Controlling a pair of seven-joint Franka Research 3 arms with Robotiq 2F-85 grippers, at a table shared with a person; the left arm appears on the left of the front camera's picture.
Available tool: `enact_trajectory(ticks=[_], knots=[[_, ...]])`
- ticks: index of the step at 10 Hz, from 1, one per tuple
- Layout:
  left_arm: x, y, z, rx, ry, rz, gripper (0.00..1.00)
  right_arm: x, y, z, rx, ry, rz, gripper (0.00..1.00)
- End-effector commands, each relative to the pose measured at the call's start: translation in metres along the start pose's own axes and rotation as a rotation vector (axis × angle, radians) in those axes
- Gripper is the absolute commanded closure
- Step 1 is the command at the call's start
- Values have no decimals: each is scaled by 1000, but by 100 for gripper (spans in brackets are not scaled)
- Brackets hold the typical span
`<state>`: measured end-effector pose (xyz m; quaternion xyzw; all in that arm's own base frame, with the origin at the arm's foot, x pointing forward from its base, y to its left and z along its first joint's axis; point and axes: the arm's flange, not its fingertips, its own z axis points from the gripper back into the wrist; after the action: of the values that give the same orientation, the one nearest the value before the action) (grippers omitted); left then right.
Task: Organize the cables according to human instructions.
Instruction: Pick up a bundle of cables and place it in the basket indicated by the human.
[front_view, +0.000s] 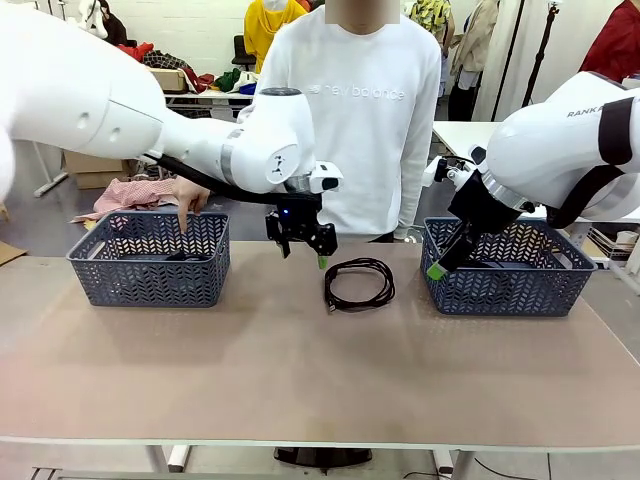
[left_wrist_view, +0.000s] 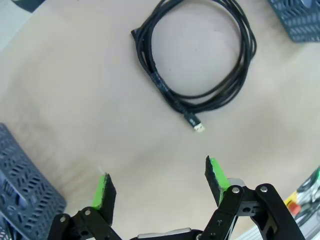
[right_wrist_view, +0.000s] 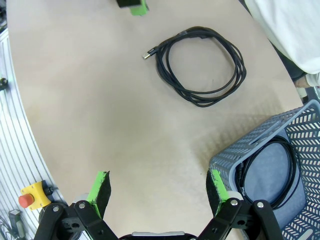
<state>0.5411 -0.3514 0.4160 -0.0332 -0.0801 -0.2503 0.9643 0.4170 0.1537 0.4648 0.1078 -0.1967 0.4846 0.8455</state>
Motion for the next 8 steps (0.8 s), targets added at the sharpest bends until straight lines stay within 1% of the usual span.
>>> enact_trajectory(ticks=[1, 4, 5, 6, 8], knots=[[25, -11, -10, 44, 0, 114, 4, 1, 1, 0, -4, -2, 0, 0], [43, -26, -26, 39, -17, 170, 4, 1, 1, 0, -4, -2, 0, 0], [46, -28, -28, 39, -13, 166, 4, 1, 1, 0, -4, -2, 0, 0], [34, -23, -25, -4, -6, 133, 4, 1, 1, 0, -4, -2, 0, 0], [34, -23, -25, -4, -6, 133, 4, 1, 1, 0, -4, -2, 0, 0]])
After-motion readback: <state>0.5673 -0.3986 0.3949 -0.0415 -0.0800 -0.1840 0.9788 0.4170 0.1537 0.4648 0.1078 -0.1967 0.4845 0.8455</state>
